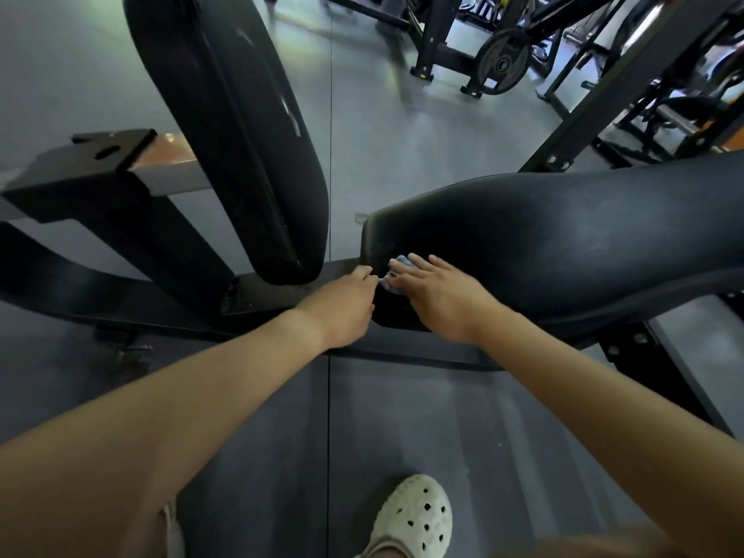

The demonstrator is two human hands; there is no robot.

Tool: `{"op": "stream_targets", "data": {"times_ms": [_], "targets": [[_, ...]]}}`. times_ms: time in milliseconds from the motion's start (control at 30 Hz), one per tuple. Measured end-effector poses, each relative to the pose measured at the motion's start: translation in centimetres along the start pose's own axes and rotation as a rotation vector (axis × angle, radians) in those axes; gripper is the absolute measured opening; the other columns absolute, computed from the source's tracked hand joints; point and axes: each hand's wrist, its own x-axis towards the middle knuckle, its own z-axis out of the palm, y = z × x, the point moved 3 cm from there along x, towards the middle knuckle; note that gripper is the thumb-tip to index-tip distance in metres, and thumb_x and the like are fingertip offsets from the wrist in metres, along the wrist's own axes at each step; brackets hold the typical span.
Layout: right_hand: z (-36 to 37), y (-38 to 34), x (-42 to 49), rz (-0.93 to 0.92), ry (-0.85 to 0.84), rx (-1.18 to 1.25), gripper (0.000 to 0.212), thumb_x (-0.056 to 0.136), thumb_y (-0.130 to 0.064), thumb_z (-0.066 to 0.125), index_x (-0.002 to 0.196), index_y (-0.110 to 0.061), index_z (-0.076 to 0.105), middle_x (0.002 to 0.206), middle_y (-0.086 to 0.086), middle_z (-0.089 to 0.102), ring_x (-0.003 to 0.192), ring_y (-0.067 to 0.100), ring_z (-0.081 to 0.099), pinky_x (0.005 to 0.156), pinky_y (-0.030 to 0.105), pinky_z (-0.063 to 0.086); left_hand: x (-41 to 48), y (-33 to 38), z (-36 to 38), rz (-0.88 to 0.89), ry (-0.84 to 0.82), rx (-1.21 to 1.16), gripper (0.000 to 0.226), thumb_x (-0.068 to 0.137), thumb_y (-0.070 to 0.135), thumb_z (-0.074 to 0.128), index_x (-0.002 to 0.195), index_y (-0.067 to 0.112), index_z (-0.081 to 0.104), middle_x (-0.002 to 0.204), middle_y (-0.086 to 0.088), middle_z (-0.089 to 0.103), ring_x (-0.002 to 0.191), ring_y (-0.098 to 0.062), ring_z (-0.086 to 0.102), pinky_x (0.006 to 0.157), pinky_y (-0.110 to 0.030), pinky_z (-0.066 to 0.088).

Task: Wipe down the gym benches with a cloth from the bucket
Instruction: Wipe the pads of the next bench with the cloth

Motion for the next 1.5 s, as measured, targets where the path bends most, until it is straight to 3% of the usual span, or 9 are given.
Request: {"op": "stream_targets", "data": {"times_ms": [233, 300, 400, 467, 733, 967, 1167, 1333, 1500], "targets": [[-1.2, 1.9, 2.9, 0.432, 0.136, 0.009, 0.054, 0.101, -0.013, 0.033, 0.155, -0.021, 0.036, 0.167, 0.005, 0.022, 0.153, 0.032, 0.016, 0.123, 0.048, 0.017, -1.5, 0.4, 0.3, 0.004, -0.031, 0.003, 0.061, 0.107, 0.025, 0.051, 0.161, 0.009, 0.027, 0.172, -0.006, 0.013, 0.147, -0.027, 0.038, 0.113, -0.036, 0.040], [-0.5, -1.0, 3.5, 0.346, 0.115, 0.028, 0.055, 0.101, -0.015, 0.036, 0.156, -0.022, 0.036, 0.167, 0.006, 0.021, 0.154, 0.033, 0.014, 0.124, 0.048, 0.016, -1.1, 0.3, 0.2, -0.006, -0.034, 0.004, 0.054, 0.105, 0.023, 0.052, 0.155, 0.010, 0.037, 0.167, -0.009, 0.025, 0.143, -0.027, 0.043, 0.110, -0.037, 0.043], [0.5, -3.4, 3.2, 0.193, 0.006, 0.037, 0.059, 0.102, -0.023, 0.042, 0.159, -0.024, 0.026, 0.169, 0.004, 0.012, 0.156, 0.030, 0.005, 0.126, 0.046, 0.009, -0.5, 0.5, -0.3, -0.018, -0.008, -0.001, 0.032, 0.100, 0.016, 0.053, 0.130, 0.011, 0.058, 0.136, -0.008, 0.055, 0.114, -0.025, 0.059, 0.091, -0.036, 0.051], [0.4, -2.6, 3.2, 0.159, -0.016, 0.013, 0.058, 0.103, -0.025, 0.040, 0.159, -0.026, 0.024, 0.169, 0.001, 0.011, 0.156, 0.026, 0.005, 0.127, 0.046, 0.009, -0.3, 0.5, -0.6, -0.011, -0.006, 0.011, 0.028, 0.097, 0.015, 0.055, 0.125, 0.012, 0.061, 0.126, -0.007, 0.059, 0.107, -0.023, 0.060, 0.088, -0.036, 0.052], [-0.5, 1.6, 6.8, 0.391, 0.029, 0.045, 0.059, 0.101, -0.015, 0.035, 0.159, -0.027, 0.027, 0.169, -0.002, 0.012, 0.156, 0.030, 0.005, 0.125, 0.054, 0.006, -0.8, 0.5, -0.3, 0.010, -0.109, 0.071, 0.063, 0.101, 0.012, 0.051, 0.160, 0.010, 0.031, 0.170, -0.009, 0.018, 0.152, -0.028, 0.029, 0.120, -0.039, 0.036], [0.2, -1.2, 5.9, 0.285, 0.020, 0.053, 0.057, 0.102, -0.022, 0.037, 0.158, -0.030, 0.028, 0.169, -0.004, 0.012, 0.156, 0.028, 0.004, 0.125, 0.056, 0.002, 0.2, 0.5, -0.4, 0.004, -0.034, 0.106, 0.039, 0.097, 0.016, 0.053, 0.135, 0.011, 0.057, 0.137, -0.008, 0.054, 0.127, -0.026, 0.051, 0.104, -0.040, 0.049], [0.5, -1.6, 1.2, 0.179, 0.071, -0.005, 0.051, 0.104, -0.033, 0.035, 0.155, -0.030, 0.031, 0.168, -0.005, 0.018, 0.156, 0.024, 0.012, 0.125, 0.055, 0.007, -0.2, 1.2, -0.6, 0.019, 0.009, 0.136, 0.027, 0.102, 0.025, 0.050, 0.122, 0.010, 0.060, 0.125, -0.007, 0.059, 0.119, -0.024, 0.053, 0.098, -0.040, 0.050], [-0.3, 1.0, -2.5, 0.359, 0.225, -0.040, 0.048, 0.103, -0.034, 0.034, 0.149, -0.027, 0.043, 0.163, -0.004, 0.032, 0.153, 0.025, 0.023, 0.125, 0.055, 0.009, -0.4, 2.3, -0.9, 0.035, -0.079, 0.297, 0.023, 0.103, 0.023, 0.049, 0.118, 0.009, 0.058, 0.125, -0.011, 0.057, 0.125, -0.029, 0.047, 0.104, -0.042, 0.046], [0.3, 1.3, -3.0, 0.467, 0.359, 0.073, 0.041, 0.099, -0.011, 0.044, 0.137, -0.011, 0.057, 0.152, 0.012, 0.048, 0.145, 0.034, 0.036, 0.121, 0.047, 0.028, -0.8, 3.1, -2.2, 0.054, -0.125, 0.439, 0.030, 0.105, 0.027, 0.045, 0.121, 0.010, 0.062, 0.131, -0.013, 0.058, 0.136, -0.033, 0.041, 0.113, -0.044, 0.035]]}}
